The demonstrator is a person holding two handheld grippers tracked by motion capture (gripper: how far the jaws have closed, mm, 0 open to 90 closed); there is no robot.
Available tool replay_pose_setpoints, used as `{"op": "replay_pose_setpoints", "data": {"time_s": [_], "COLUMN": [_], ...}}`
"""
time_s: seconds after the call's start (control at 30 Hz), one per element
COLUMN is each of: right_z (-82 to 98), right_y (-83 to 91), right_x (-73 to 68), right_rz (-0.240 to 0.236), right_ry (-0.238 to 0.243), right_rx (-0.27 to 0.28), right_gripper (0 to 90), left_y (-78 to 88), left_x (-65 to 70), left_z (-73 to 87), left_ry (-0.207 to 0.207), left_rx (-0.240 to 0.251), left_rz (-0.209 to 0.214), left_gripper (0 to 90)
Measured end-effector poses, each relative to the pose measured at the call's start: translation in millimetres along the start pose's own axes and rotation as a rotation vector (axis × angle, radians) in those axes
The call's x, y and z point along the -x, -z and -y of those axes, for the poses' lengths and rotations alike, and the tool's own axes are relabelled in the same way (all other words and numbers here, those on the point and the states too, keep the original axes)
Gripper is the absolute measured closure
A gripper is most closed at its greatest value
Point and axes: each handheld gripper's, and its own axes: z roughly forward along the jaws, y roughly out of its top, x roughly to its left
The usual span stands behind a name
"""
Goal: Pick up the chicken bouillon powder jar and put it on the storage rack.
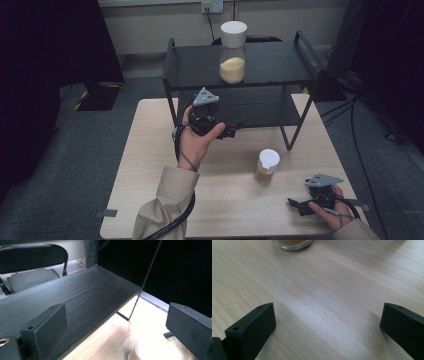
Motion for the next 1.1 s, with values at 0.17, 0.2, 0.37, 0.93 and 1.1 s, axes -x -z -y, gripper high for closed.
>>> {"op": "replay_pose_setpoints", "data": {"time_s": [0.17,0.2,0.37,0.93,1.1], "right_z": [0.1,0.0,0.0,0.0,0.0], "right_y": [0.0,0.0,0.0,0.0,0.0], "right_x": [0.0,0.0,0.0,0.1,0.1], "right_rz": [0.0,0.0,0.0,0.0,0.0], "right_ry": [0.0,0.0,0.0,0.001,0.001], "right_rx": [0.0,0.0,0.0,0.0,0.0], "right_gripper": [0.0,0.0,0.0,0.0,0.0], "left_y": [-3.2,-4.1,-10.1,-22.9,-22.5], "left_x": [-1.7,-1.9,-2.1,-12.7,-13.3], "left_z": [9.3,10.6,20.2,66.3,75.8], "left_ry": [0.014,0.011,0.014,0.055,0.058], "left_rx": [-0.004,-0.008,-0.02,-0.064,-0.074], "left_rz": [0.002,0.002,0.004,0.024,0.025], "left_gripper": [2.9,2.9,2.9,2.9,2.9]}}
